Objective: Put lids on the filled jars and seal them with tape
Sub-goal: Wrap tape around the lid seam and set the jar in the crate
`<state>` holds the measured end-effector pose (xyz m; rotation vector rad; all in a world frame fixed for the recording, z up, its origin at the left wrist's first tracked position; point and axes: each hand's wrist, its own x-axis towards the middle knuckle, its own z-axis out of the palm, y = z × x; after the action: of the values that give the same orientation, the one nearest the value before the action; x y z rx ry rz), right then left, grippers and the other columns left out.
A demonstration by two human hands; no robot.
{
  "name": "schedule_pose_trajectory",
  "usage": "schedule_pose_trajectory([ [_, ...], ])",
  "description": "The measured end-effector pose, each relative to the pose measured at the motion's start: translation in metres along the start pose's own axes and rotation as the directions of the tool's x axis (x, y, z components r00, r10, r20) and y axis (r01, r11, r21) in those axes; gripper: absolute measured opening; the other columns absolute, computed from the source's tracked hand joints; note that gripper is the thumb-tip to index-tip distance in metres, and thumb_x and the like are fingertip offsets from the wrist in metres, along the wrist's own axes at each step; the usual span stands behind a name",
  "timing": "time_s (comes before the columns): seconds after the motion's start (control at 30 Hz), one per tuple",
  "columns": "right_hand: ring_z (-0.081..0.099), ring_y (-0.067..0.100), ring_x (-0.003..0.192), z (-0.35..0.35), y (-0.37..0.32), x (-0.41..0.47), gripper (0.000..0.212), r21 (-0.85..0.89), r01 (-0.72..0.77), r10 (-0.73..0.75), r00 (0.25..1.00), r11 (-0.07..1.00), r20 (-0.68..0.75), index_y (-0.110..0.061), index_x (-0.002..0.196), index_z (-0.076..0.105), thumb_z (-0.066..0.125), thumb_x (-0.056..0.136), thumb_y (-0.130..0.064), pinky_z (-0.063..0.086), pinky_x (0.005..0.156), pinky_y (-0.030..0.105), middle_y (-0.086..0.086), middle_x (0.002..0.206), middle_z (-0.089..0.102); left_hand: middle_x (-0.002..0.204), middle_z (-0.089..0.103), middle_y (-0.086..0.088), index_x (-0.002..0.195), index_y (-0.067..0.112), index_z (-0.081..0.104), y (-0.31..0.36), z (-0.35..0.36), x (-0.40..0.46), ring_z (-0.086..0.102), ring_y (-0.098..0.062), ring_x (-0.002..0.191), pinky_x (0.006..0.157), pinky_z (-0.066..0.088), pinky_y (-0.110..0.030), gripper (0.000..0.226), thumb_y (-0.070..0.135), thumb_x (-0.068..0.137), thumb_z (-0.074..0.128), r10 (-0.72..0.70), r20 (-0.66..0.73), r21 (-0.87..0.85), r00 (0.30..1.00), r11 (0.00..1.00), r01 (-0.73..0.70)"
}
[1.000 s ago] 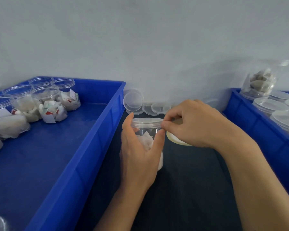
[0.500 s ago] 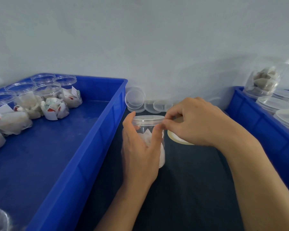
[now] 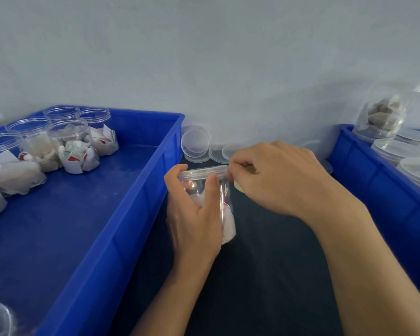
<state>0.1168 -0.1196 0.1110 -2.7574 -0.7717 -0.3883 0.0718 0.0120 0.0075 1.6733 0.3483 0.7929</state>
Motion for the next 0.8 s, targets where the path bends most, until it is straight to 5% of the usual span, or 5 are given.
schedule_pose_trajectory([
  [0.27,0.059,0.020,0.081,0.013,0.002,0.004,0.012,-0.034,0.064,-0.066,0.997,0.997,-0.040,-0.041,0.111,0.052,0.041,0.106,-0.043,0.036,0.065,0.038,-0.014,0.081,0.063,0.097,0.071,0.010,0.118,0.047,0.045,-0.004,-0.002,0.004,0.069,-0.006,0.082,0.068,0.050,-0.031,0.030,0.059,0.094,0.058,-0.085,0.000,-0.058,0.996,0.995,0.085],
  [0.5,0.058,0.016,0.077,0.020,0.001,0.005,0.013,-0.091,0.109,-0.114,0.992,0.990,-0.050,-0.040,0.112,0.048,0.035,0.110,-0.042,0.031,0.056,0.030,-0.016,0.089,0.066,0.087,0.073,0.020,0.110,0.046,0.048,-0.004,-0.002,0.007,0.071,-0.003,0.073,0.053,0.044,-0.010,0.029,0.065,0.090,0.055,-0.123,0.028,-0.105,0.992,0.986,0.126],
  [0.6,0.058,0.016,0.077,0.020,0.003,0.005,0.015,-0.085,0.108,-0.112,0.992,0.991,-0.050,-0.040,0.114,0.050,0.036,0.110,-0.041,0.031,0.057,0.031,-0.017,0.088,0.065,0.088,0.074,0.020,0.109,0.047,0.049,-0.003,-0.003,0.008,0.072,-0.003,0.072,0.054,0.047,-0.014,0.035,0.069,0.083,0.052,-0.116,0.053,-0.121,0.992,0.985,0.122],
  [0.8,0.049,0.013,0.078,0.018,0.006,0.005,0.017,-0.099,0.074,-0.079,0.996,0.992,-0.049,-0.043,0.113,0.056,0.039,0.108,-0.044,0.023,0.058,0.019,-0.019,0.082,0.056,0.089,0.076,0.013,0.105,0.050,0.051,-0.004,-0.003,0.008,0.075,-0.012,0.075,0.072,0.062,-0.049,0.034,0.071,0.079,0.054,-0.122,0.118,-0.159,0.986,0.977,0.140],
])
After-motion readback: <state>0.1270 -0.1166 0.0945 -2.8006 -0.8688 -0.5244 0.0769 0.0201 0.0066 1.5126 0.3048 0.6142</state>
